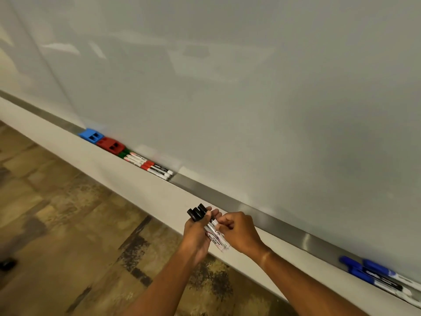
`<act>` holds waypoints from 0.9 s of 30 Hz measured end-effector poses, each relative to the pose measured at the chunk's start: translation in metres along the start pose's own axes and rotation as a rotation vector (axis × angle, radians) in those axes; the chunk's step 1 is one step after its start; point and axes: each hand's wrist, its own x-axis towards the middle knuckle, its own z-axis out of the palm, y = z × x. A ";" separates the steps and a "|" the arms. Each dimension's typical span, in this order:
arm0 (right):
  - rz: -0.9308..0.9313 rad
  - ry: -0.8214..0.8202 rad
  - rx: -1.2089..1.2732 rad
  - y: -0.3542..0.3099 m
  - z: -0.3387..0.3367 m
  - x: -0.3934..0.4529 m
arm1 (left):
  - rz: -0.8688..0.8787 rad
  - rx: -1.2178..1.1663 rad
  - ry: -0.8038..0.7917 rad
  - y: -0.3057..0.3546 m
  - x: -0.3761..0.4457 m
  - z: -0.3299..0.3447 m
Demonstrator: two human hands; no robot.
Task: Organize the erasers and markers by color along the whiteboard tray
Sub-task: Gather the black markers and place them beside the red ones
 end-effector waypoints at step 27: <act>0.010 0.037 -0.499 -0.063 0.103 0.181 | -0.028 -0.082 0.067 0.138 0.121 -0.120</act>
